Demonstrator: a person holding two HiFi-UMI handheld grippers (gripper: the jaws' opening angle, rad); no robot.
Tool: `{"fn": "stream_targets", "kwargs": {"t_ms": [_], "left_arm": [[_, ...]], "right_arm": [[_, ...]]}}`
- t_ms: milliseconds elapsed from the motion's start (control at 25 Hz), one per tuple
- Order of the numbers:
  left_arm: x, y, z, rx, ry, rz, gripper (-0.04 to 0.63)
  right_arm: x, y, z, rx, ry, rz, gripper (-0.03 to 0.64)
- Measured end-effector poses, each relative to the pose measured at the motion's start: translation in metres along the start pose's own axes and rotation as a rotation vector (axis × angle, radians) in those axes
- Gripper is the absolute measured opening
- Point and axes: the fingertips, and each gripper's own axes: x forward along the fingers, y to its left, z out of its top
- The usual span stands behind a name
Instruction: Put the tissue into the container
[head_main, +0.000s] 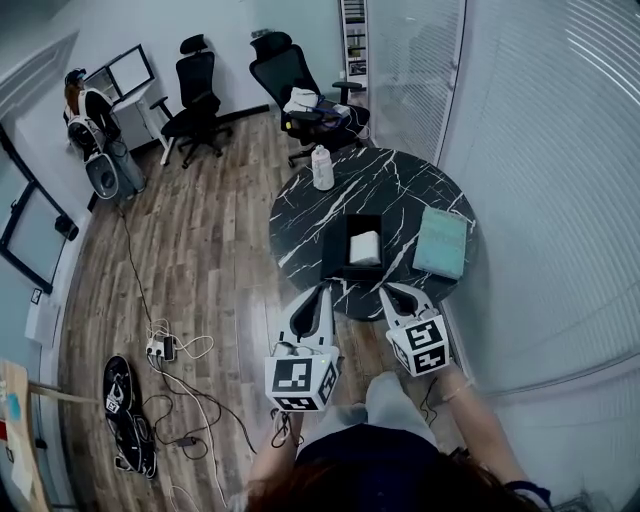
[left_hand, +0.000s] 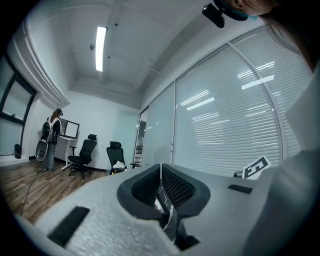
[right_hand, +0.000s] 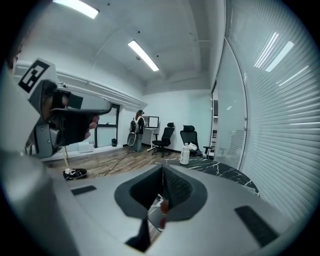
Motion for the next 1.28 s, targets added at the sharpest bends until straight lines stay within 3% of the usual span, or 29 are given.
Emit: {"fn": "stream_targets", "kwargs": {"t_ms": [520, 1280], "left_arm": [[0.009, -0.008, 0.011, 0.006, -0.024, 0.006, 0.034], [-0.033, -0.067, 0.029, 0.039, -0.024, -0.013, 0.034]], "right_arm": [[-0.037, -0.009, 0.042, 0.067, -0.121, -0.077, 0.021], [-0.128, 0.008, 0.072, 0.027, -0.206, -0.095, 0.021]]}}
